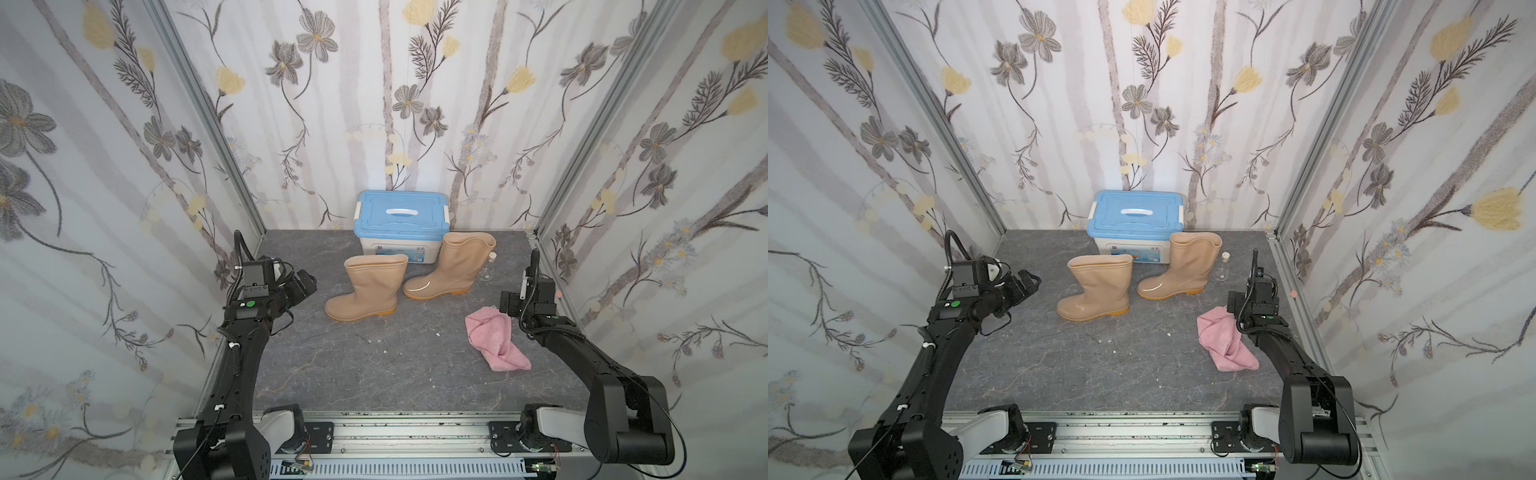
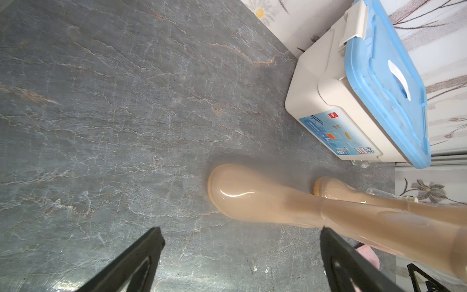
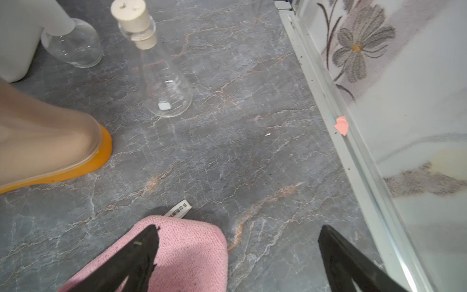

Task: Wipe the rubber boots with a cloth
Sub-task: Reset both arms

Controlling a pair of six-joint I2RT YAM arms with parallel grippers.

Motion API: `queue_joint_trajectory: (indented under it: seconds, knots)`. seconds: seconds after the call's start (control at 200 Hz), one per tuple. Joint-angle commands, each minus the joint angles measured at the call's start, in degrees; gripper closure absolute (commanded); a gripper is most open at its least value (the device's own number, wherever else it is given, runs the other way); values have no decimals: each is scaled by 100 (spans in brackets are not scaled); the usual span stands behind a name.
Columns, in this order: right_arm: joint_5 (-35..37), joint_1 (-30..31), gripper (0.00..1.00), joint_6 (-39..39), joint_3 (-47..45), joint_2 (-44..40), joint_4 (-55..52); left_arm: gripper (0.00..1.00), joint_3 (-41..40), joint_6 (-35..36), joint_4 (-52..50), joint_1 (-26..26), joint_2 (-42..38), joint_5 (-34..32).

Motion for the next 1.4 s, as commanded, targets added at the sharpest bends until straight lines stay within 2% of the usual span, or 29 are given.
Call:
queue_joint_trajectory:
  seconds: [0.0, 0.19, 0.49, 0.649, 0.779, 0.959, 1.159, 1.394]
  knots:
    - [-752, 1, 0, -259, -223, 114, 1404, 0, 10, 92, 10, 17, 37, -173]
    - [-938, 72, 0, -312, -1094, 398, 3252, 0, -85, 29, 188, 11, 42, -327]
    - [-748, 293, 0, -521, -1843, 1077, 5138, 0, -440, 119, 740, 22, -84, -667]
    - [-561, 311, 0, -446, -1276, 1155, 4156, 0, -721, 170, 1270, 18, -184, -912]
    - [-598, 240, 0, -378, -1235, 1200, 4153, 0, -1010, 268, 1777, 13, -217, -1478]
    - [-595, 243, 0, -377, -1233, 1189, 4119, 0, -1132, 1064, 2219, 15, 109, -1946]
    - [-600, 239, 0, -374, -1237, 1189, 4117, 0, -2278, 1067, 4148, 17, 404, -2015]
    - [-600, 239, 0, -375, -1233, 1189, 4115, 0, -3594, 1431, 7123, -17, 726, -2220]
